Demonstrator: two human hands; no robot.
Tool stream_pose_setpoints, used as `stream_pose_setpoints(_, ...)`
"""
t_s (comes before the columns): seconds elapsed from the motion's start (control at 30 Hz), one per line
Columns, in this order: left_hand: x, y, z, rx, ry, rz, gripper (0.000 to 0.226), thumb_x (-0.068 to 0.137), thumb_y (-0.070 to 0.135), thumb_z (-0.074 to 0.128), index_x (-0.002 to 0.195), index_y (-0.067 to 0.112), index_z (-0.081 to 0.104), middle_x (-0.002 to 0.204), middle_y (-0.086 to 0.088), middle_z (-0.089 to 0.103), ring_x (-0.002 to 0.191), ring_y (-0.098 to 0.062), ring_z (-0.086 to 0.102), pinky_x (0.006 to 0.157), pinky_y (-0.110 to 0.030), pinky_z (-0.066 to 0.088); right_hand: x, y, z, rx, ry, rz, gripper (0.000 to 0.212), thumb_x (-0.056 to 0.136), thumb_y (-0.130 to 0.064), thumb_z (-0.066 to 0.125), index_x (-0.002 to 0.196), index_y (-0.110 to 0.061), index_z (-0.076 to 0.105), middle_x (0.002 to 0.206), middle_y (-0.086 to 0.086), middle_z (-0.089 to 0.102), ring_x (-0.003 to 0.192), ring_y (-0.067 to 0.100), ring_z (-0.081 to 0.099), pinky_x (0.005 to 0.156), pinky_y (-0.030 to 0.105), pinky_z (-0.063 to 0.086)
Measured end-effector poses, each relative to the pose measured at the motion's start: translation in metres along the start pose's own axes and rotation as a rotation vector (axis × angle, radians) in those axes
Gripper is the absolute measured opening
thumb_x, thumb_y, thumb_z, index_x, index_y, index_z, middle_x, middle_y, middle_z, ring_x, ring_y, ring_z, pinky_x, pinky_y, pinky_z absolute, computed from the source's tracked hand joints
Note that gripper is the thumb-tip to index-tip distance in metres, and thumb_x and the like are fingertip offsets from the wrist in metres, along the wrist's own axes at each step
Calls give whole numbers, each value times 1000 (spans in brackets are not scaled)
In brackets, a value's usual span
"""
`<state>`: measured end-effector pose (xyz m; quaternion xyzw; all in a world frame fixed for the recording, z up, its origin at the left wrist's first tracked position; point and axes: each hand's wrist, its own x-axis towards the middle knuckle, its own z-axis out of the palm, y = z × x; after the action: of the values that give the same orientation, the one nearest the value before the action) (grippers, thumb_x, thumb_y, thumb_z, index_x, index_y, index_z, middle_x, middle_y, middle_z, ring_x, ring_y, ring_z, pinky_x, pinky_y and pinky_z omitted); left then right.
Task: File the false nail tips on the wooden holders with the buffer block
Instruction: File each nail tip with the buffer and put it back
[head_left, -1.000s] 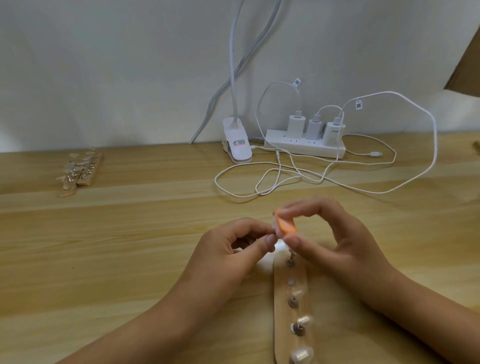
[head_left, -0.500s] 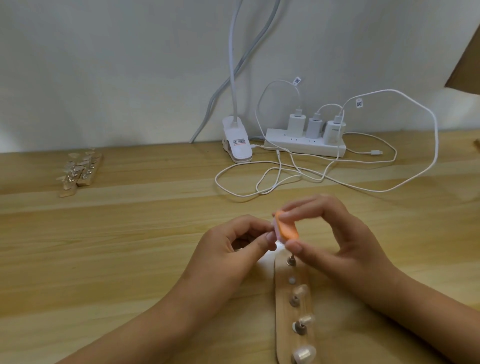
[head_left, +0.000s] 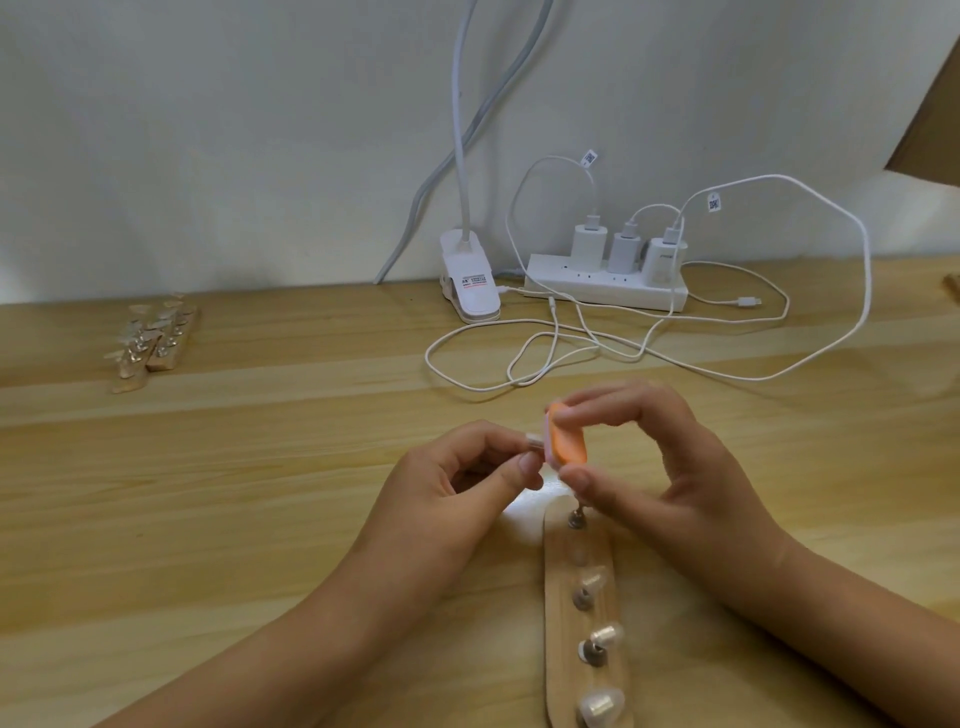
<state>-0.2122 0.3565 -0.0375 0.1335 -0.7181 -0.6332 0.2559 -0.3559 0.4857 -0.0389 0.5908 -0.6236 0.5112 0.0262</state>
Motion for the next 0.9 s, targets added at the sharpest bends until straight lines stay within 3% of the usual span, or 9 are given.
stream_pose_setpoints(0.07,0,1,0,2,0,0,16,77,33,66,87,23,75,82,2,74,81,-4,68,74,-10,47,0,0,1,-25,-17,-52,28,85,-39,69,111,-33,62,118,-17,62,116,14,59,100,26,41)
stream_pose_setpoints(0.23,-1,4,0,-1,17,-40,25,71,43,66,88,27,77,80,3,74,83,-2,67,75,-7,45,3,7,-3,-18,56,123,28,82,-45,65,108,-36,60,113,-18,65,115,13,57,96,22,42)
stream_pose_setpoints(0.33,-2,6,1,4,13,-76,20,74,39,71,83,23,77,76,3,74,83,0,67,75,-8,46,1,2,-3,-25,73,46,36,84,-40,67,118,-35,56,121,-13,62,118,17,57,99,24,42)
stream_pose_setpoints(0.43,-3,7,2,53,-21,-81,8,78,30,75,76,23,75,67,6,69,75,-2,63,72,-13,45,0,-2,-2,-101,27,-90,42,86,-31,68,125,-24,55,125,-7,61,121,17,56,102,34,41)
stream_pose_setpoints(0.53,-3,6,2,76,-19,-63,11,75,30,64,70,25,73,61,9,64,66,-3,58,66,-13,43,2,-4,-4,-162,-19,-151,38,86,-27,68,121,-18,60,125,-5,62,121,15,56,103,35,40)
stream_pose_setpoints(0.7,-2,6,2,92,-25,-59,11,73,30,64,67,25,72,59,10,61,60,-6,54,63,-15,41,2,-5,-4,-220,-61,-152,35,83,-28,68,116,-18,66,118,-5,66,114,17,59,99,36,41)
stream_pose_setpoints(0.8,-3,7,3,96,-47,-62,15,73,31,65,72,18,73,76,-20,66,69,-24,53,69,-31,38,2,-6,-5,-227,-68,-146,34,83,-29,67,114,-16,68,116,-5,67,113,17,60,98,39,42)
stream_pose_setpoints(0.9,-4,9,3,112,-39,-67,20,70,35,66,72,16,73,80,-33,58,71,-20,45,68,-33,32,1,-6,-2,-243,-103,-161,33,82,-29,68,112,-16,70,115,-6,67,111,20,61,95,44,44)
